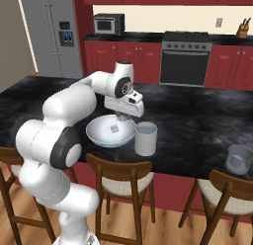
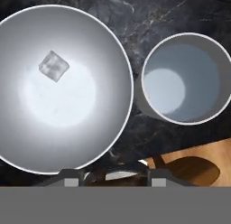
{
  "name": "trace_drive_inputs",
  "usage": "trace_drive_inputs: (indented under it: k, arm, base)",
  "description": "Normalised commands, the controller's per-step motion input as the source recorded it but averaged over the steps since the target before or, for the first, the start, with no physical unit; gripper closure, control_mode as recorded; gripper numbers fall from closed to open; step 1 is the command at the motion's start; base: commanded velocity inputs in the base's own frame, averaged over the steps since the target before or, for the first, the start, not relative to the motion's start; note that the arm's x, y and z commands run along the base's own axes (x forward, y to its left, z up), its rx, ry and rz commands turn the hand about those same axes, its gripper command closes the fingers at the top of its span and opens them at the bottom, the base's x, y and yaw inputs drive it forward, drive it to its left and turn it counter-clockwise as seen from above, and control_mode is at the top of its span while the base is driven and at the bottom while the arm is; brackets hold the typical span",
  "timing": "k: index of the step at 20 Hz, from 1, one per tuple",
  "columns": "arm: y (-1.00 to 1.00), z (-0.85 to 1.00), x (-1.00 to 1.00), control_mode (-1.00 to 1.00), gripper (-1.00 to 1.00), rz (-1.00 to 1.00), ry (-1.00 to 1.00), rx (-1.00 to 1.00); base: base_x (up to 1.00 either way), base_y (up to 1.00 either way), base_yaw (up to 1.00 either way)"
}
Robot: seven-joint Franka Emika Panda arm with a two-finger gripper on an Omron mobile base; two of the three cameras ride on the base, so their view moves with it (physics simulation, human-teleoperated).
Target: There are four ice cubes in the ice bowl. Place two ice cubes in each glass of water.
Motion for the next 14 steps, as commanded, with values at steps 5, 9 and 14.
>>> trace_drive_inputs:
  k: [5, 9, 14]
  arm:
    - [-0.64, 0.0, 0.03, -1.0, 1.0, -0.22, 0.0, -0.05]
    - [-0.6, -0.08, 0.13, -1.0, 1.0, -0.14, -0.01, 0.0]
    - [-0.39, -0.28, 0.24, -1.0, 1.0, -0.07, -0.01, 0.0]
  base:
    - [0.0, 0.0, 0.0]
    - [0.0, 0.0, 0.0]
    - [0.0, 0.0, 0.0]
